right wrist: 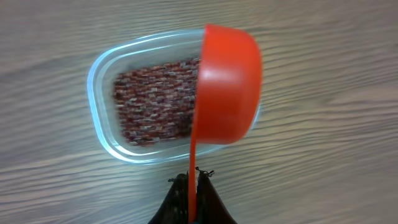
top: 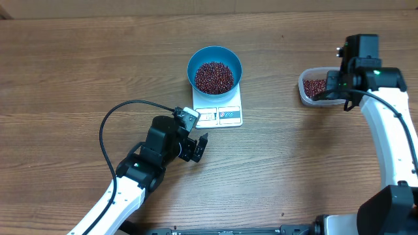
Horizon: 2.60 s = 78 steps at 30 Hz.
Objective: Scoop item into bowl and weigh 150g on scale
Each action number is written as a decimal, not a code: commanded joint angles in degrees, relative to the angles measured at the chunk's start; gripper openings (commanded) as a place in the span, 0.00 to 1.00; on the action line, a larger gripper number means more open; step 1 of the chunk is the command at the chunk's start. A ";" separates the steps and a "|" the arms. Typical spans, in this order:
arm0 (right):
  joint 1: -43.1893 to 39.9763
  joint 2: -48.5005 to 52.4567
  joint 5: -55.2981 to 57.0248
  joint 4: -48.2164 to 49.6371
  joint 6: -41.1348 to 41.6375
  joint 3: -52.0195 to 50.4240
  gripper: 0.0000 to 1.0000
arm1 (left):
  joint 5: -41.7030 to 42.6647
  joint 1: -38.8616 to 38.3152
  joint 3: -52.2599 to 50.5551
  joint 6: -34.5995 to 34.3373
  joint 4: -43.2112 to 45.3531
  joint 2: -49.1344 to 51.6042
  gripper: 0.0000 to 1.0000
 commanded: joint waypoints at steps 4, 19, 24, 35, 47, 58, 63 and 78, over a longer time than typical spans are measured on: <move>-3.82 0.09 -16.04 2.03 10.86 -1.33 0.04 | -0.66 -0.04 -0.09 -0.33 0.00 0.39 1.00; -9.46 0.37 -32.04 26.69 39.28 -16.65 0.04 | -0.66 -0.04 -0.09 -0.33 0.00 0.39 1.00; -9.20 0.42 -32.26 28.46 39.91 -18.91 0.04 | -0.66 -0.04 -0.09 -0.33 0.00 0.39 1.00; -9.20 0.42 -32.30 26.53 39.56 -18.91 0.64 | -0.66 -0.04 -0.09 -0.33 0.00 0.39 1.00; -14.45 -3.02 -33.94 8.35 32.81 -13.90 1.00 | -0.66 -0.04 -0.09 -0.33 0.00 0.39 0.99; -13.99 -22.18 -33.99 -8.81 14.60 -6.08 1.00 | -0.66 -0.04 -0.09 -0.33 0.00 0.39 1.00; -13.79 -31.56 -34.03 -15.02 12.61 -4.57 1.00 | -0.66 -0.04 -0.09 -0.33 0.00 0.39 0.99; -13.68 -41.79 -31.85 -19.45 8.79 -4.63 1.00 | -0.66 -0.04 -0.09 -0.33 0.00 0.39 1.00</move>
